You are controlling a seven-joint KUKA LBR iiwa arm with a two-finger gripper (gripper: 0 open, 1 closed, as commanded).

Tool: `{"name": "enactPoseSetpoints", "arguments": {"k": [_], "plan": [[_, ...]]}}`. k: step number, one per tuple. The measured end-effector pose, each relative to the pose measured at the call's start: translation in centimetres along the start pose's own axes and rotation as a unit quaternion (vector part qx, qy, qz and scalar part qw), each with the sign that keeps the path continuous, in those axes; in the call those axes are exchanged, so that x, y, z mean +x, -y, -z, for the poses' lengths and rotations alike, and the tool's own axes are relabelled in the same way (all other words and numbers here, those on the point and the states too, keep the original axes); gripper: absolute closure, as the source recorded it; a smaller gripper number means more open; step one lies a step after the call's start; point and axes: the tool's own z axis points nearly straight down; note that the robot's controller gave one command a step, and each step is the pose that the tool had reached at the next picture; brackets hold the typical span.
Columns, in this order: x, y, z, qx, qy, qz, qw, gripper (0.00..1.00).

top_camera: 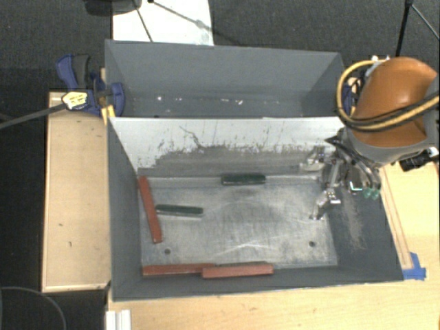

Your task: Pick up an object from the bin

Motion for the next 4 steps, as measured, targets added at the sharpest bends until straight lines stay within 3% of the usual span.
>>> {"name": "enactPoseSetpoints", "arguments": {"k": [1,2,3,4], "plan": [[-0.2,0.0,0.5,0.000,0.0040,0.002,1.0000,1.00],[-0.2,0.0,0.5,0.001,0.0040,0.002,1.0000,1.00],[-1.5,-2.6,-6.1,-0.001,0.0012,-0.079,0.9969,0.00],[-1.6,-2.5,-5.9,0.000,0.0032,-0.079,0.9969,0.00]]}}
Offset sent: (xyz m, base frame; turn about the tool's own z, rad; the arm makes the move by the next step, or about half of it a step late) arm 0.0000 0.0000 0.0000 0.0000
